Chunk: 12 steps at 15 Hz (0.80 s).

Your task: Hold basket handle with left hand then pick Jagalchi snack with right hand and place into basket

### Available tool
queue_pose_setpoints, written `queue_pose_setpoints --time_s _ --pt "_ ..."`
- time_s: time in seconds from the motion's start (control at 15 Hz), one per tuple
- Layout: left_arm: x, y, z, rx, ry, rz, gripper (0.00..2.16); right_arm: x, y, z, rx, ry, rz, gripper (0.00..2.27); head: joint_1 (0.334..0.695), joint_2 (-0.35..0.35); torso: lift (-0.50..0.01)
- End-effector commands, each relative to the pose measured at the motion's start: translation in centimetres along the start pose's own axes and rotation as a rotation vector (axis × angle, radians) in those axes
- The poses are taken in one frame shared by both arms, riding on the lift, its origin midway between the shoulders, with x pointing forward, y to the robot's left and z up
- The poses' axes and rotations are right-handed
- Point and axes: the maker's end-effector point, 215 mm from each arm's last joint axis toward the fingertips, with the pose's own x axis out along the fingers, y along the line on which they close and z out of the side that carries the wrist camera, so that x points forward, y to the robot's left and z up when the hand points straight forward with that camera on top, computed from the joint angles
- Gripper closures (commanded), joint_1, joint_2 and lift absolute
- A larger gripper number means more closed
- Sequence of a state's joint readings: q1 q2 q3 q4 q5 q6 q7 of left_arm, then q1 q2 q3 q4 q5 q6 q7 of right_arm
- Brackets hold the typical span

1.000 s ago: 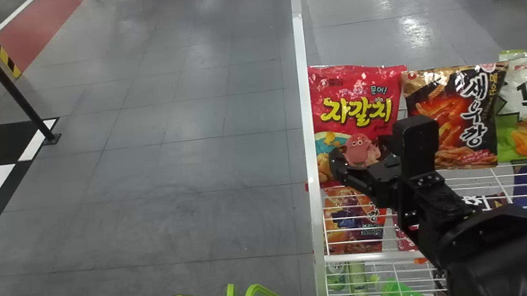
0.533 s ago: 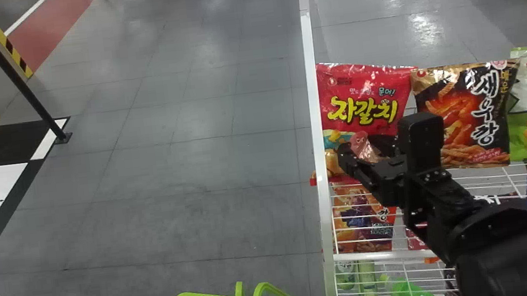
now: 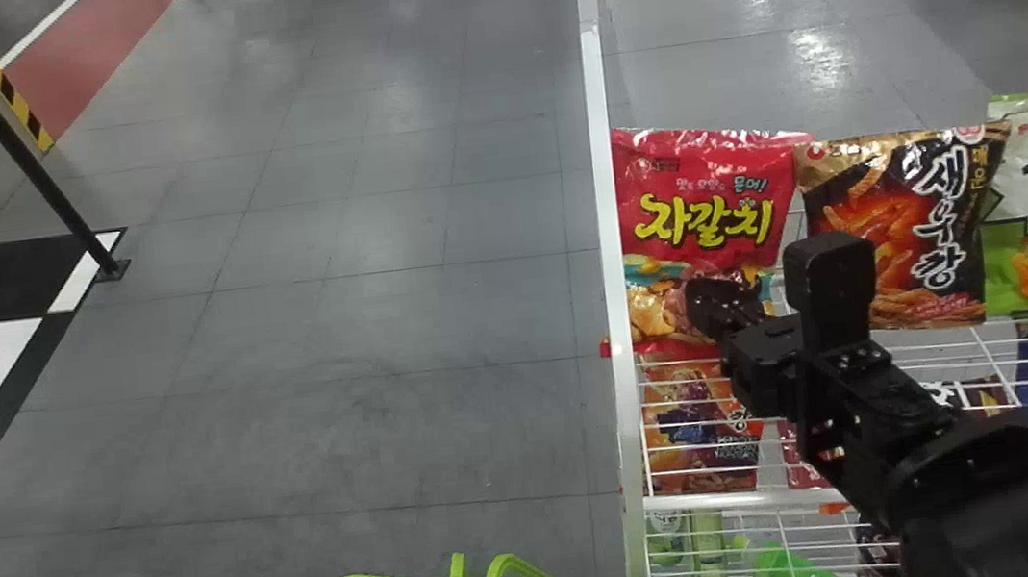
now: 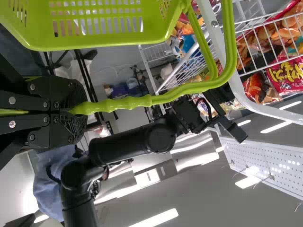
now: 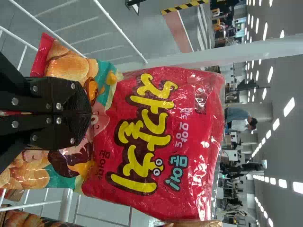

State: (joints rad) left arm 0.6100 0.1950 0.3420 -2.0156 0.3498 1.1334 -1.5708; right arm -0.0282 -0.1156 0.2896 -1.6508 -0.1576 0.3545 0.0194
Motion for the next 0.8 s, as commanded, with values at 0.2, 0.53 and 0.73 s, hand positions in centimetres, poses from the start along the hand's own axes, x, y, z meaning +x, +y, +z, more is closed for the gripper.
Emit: queue_pose_setpoints --time_s 0.2,0.53,0.73 --pt "-0.1 -0.1 0.0 -0.002 -0.002 -0.009 2.14 -3.5 0.3 0.5 -0.023 0.023 -0.015 2.25 0.695 0.113 -0.009" --pt "-0.2 -0.1 0.0 0.000 -0.001 -0.008 2.15 -6.4 0.5 0.5 -0.045 0.063 -0.031 2.25 0.695 0.105 -0.009" --pt "-0.2 0.1 0.0 -0.001 -0.003 -0.007 2.14 -8.0 0.4 2.1 -0.062 0.043 -0.043 2.25 0.695 0.104 -0.009"
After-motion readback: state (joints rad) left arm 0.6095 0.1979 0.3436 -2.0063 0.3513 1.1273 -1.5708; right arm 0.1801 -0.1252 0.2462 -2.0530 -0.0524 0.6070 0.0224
